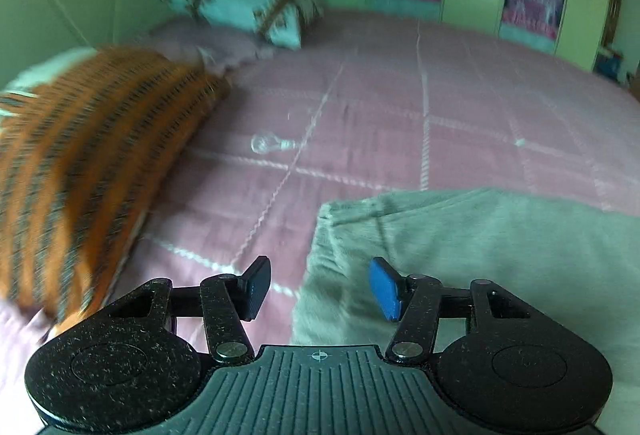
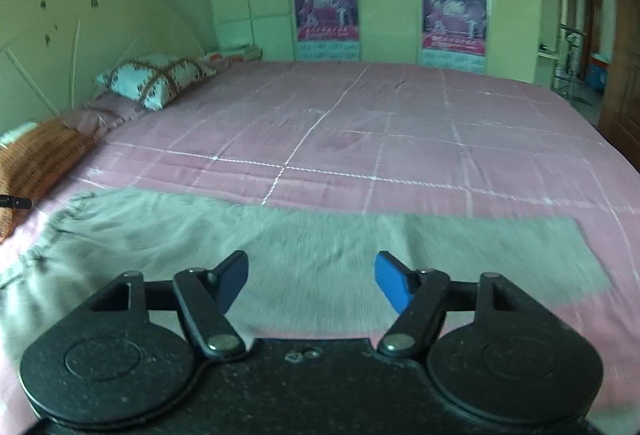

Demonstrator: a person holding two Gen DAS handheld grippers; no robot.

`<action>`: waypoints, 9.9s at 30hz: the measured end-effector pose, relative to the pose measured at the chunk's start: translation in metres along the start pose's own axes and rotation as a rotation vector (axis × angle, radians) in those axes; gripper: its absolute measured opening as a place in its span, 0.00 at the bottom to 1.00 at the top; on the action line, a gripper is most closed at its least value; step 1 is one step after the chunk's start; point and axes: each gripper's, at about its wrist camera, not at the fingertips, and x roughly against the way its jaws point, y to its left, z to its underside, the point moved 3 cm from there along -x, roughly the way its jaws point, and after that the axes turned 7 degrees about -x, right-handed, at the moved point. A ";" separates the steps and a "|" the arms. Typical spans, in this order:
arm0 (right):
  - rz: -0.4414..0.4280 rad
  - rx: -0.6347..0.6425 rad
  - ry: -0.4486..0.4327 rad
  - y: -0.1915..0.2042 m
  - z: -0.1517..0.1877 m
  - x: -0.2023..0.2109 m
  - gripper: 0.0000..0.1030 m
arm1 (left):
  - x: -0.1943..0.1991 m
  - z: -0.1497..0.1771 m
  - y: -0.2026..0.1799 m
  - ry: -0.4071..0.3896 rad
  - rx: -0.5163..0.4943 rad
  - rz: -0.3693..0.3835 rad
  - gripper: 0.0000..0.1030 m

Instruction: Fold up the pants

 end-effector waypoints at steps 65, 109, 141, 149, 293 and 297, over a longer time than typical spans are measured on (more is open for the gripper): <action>-0.030 0.127 0.006 0.070 0.115 0.109 0.19 | 0.133 0.199 0.034 -0.160 0.584 0.379 0.72; -0.066 -0.723 0.130 -0.025 0.200 0.035 0.00 | 0.018 0.142 0.039 -0.012 0.482 0.464 0.25; -0.015 -0.551 0.018 -0.026 0.191 0.102 0.15 | 0.128 0.171 0.007 -0.143 0.277 0.070 0.77; 0.096 -0.326 -0.056 -0.023 0.159 0.108 0.15 | 0.155 0.180 -0.111 -0.144 0.126 0.013 0.78; 0.211 -0.727 -0.268 -0.267 0.191 0.216 0.04 | 0.136 0.192 -0.174 -0.049 -0.063 -0.021 1.00; 0.261 -0.924 -0.104 -0.301 0.243 0.163 0.05 | 0.136 0.193 -0.173 -0.049 -0.067 -0.020 1.00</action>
